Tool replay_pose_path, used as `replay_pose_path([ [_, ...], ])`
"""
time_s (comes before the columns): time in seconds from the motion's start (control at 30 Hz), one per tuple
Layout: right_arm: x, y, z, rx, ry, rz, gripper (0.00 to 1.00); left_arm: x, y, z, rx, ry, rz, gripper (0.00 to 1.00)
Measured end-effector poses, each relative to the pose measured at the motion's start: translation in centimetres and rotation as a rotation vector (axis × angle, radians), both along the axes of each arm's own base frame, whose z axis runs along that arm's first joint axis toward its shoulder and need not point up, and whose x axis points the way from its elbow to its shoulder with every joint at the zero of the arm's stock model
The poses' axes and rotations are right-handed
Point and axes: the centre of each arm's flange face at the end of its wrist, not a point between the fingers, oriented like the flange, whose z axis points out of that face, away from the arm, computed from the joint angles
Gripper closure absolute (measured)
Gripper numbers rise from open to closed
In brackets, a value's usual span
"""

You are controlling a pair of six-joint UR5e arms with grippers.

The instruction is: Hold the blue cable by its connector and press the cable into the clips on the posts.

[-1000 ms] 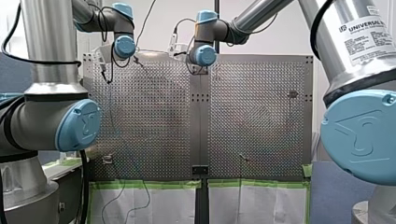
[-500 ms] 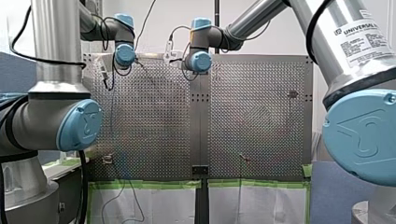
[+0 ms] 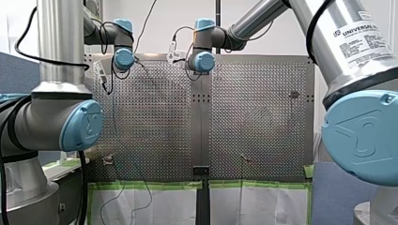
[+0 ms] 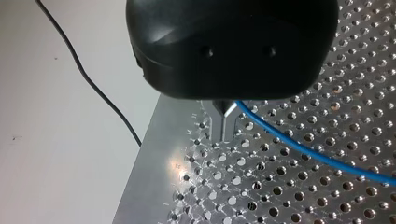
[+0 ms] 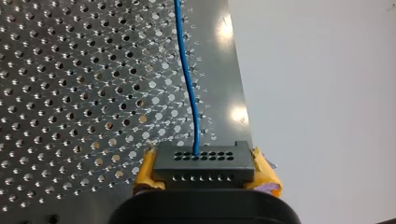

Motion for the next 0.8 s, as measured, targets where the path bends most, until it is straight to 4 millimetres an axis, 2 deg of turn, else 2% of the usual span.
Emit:
replay_pose_path([
  [0.27,-0.1,-0.5,0.4,-0.008,-0.005,0.008,1.00,0.3,0.1,0.1,0.006,-0.004,-0.019,1.00],
  [0.6,-0.2,-1.1,0.6,-0.013,-0.004,0.015,1.00,1.1,1.0,1.9,0.003,-0.046,-0.021,1.00],
  [0.8,-0.4,-1.4,0.8,-0.015,-0.005,0.012,1.00,1.5,1.5,1.9,0.004,-0.047,-0.029,1.00],
])
